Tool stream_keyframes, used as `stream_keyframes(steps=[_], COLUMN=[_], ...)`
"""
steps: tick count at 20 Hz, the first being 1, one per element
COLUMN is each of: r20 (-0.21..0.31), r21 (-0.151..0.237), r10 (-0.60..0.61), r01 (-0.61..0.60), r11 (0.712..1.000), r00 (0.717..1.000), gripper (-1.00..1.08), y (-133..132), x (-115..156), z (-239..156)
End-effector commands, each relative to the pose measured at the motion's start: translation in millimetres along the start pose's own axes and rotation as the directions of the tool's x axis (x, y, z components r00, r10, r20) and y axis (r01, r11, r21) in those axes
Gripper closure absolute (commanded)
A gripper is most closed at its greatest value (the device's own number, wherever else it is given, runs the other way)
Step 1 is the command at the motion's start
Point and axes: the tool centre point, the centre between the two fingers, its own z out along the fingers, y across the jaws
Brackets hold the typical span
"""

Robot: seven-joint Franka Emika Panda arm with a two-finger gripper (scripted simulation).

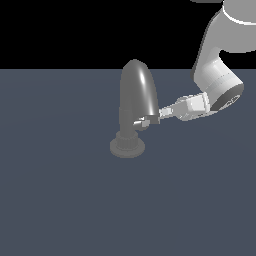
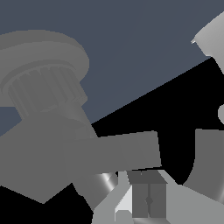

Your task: Turn on the faucet by rotating a designated handle.

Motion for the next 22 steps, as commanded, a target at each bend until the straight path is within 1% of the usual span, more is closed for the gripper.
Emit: stream_keyframes(steps=[1,10,11,12,22], r20=[0.007,0.016,0.016,-0.006,0.002], r21=[-0.002,-0.004,-0.004,-0.013,-0.01], r10=[0.015,0.037,0.037,-0.027,-0.005], r01=[-0.015,-0.037,-0.037,0.027,0.005], r11=[1.0,0.999,0.999,1.0,1.0], r00=[1.0,0.999,0.999,1.0,1.0], gripper=[1.08,1.08,1.08,1.08,1.08], y=[-4,-21,-21,-16,-37], x=[18,70,70,25,47], z=[0,1,1,0,1])
